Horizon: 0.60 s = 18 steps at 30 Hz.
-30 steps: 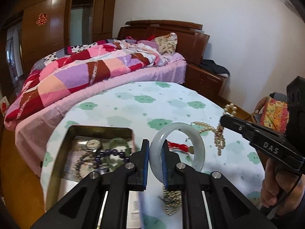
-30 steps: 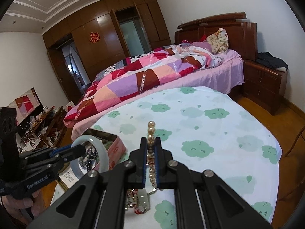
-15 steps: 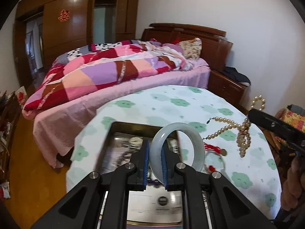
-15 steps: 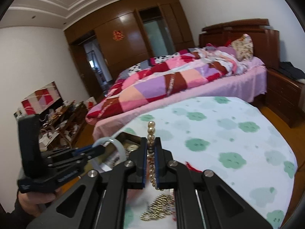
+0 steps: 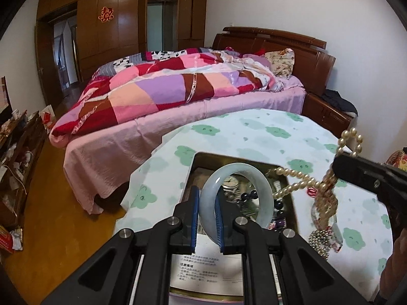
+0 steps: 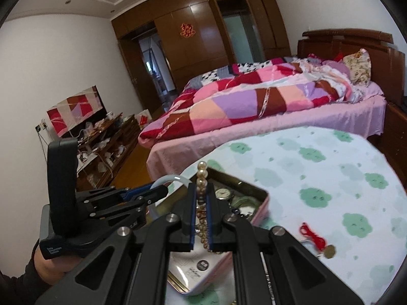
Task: Organize jewelry
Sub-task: 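Lower the white bangle into the tin with the left tool while the right tool lowers the pearls in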
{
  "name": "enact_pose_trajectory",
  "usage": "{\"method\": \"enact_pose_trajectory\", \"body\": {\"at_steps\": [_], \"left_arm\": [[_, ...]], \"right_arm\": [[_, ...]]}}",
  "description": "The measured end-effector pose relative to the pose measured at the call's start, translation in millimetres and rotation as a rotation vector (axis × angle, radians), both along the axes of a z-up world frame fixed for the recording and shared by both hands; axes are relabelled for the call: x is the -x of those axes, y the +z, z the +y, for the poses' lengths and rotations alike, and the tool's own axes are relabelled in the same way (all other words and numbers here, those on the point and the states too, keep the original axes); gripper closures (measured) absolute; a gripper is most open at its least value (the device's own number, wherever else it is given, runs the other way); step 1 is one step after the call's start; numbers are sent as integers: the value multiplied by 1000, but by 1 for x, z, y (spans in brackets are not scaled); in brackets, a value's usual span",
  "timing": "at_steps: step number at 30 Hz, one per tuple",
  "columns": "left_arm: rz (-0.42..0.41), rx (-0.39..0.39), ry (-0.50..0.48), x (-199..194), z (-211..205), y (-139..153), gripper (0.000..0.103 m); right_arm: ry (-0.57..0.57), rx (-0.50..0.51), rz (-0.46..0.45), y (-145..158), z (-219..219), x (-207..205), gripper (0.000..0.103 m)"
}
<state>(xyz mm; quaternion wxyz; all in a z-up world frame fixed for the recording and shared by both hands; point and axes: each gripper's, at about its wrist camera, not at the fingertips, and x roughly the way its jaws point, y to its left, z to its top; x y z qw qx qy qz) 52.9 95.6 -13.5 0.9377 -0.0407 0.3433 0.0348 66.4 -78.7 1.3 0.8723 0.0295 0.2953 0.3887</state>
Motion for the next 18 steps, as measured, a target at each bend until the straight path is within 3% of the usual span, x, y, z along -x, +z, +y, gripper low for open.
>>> {"method": "enact_pose_trajectory", "body": {"at_steps": [18], "left_arm": [[88, -2, -10, -9, 2, -35, 92]], "right_arm": [[6, 95, 125, -51, 20, -12, 94]]}}
